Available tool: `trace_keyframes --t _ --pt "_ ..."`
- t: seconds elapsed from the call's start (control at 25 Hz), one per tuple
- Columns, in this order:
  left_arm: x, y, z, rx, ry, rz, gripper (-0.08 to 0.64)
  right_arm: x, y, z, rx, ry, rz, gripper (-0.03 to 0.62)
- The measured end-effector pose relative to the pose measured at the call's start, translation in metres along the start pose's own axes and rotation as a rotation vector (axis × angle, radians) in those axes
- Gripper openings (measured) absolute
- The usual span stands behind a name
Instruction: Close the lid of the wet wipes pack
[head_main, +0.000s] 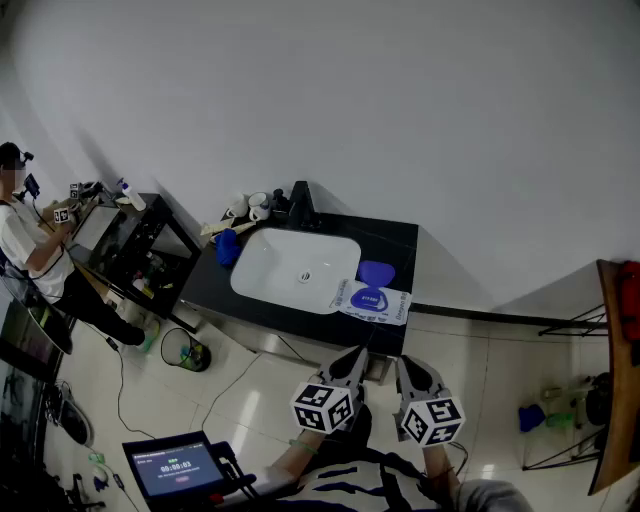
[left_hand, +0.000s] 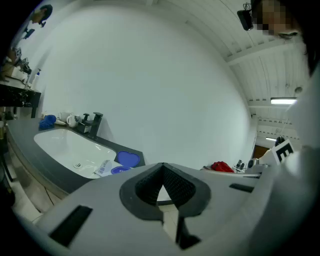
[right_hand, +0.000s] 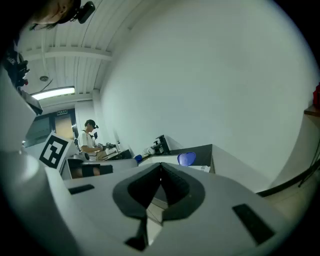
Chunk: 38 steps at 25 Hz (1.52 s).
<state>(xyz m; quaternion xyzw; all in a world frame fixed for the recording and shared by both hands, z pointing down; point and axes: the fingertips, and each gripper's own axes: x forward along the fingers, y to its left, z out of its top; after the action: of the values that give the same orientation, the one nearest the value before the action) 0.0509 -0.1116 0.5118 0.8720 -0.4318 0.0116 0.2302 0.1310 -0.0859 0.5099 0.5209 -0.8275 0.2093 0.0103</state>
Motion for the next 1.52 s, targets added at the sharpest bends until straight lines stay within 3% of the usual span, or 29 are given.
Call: trace_keyframes --t 0.4,0.72,0.88,1.08,1.24,1.4,1.52 --pt "0.089 0.116 0.023 -0.008 0.126 0.013 0.000 0.120 -0.037 0.033 0.027 0.024 -0.078 -0.011" --pt "0.130 0.188 -0.027 0.009 0.358 0.061 0.000 0.171 -0.073 0.028 0.016 0.094 -0.162 -0.011" --pt "0.140 0.208 -0.051 0.031 0.470 0.069 0.000 0.188 -0.100 0.011 0.003 0.179 -0.195 -0.011" --pt "0.152 0.237 -0.066 0.003 0.576 0.048 0.000 0.240 -0.132 -0.006 -0.022 0.312 -0.203 -0.011" --pt "0.156 0.234 -0.068 0.012 0.593 0.011 0.000 0.266 -0.161 -0.015 -0.066 0.405 -0.203 -0.011" --pt "0.161 0.225 -0.071 0.021 0.621 -0.018 0.000 0.282 -0.190 -0.027 -0.015 0.467 -0.217 -0.011" --pt "0.162 0.223 -0.074 0.012 0.637 -0.022 0.000 0.293 -0.193 -0.035 0.019 0.502 -0.169 -0.011"
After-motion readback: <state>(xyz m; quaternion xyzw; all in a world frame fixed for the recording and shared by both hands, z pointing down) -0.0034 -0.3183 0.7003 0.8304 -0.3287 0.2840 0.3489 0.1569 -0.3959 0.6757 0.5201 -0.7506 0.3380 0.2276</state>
